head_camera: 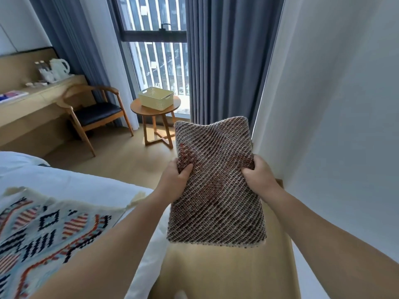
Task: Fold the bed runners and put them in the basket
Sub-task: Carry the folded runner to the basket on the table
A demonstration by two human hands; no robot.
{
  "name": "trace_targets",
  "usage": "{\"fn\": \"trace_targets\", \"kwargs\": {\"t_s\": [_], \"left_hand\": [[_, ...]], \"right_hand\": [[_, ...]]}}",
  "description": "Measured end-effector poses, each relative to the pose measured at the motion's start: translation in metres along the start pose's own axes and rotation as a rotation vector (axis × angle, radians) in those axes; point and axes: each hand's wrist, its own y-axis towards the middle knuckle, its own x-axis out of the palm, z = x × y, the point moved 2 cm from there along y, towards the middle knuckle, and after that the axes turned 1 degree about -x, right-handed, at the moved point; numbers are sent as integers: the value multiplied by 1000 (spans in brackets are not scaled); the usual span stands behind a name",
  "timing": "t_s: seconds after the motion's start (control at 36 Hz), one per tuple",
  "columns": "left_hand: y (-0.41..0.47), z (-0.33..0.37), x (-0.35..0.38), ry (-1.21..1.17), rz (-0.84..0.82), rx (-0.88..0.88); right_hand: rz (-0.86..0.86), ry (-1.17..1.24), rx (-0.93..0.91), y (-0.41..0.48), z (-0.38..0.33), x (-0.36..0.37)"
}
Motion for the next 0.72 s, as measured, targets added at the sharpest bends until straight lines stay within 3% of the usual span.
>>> {"fn": "trace_targets", "kwargs": {"t_s": [0.39, 0.72], "left_hand": [[260, -31, -4, 15, 103, 45], [463, -20, -30, 7, 86, 69]], "right_hand": [[43, -66, -90, 252, -14, 45], [71, -20, -139, 455, -40, 83]]}}
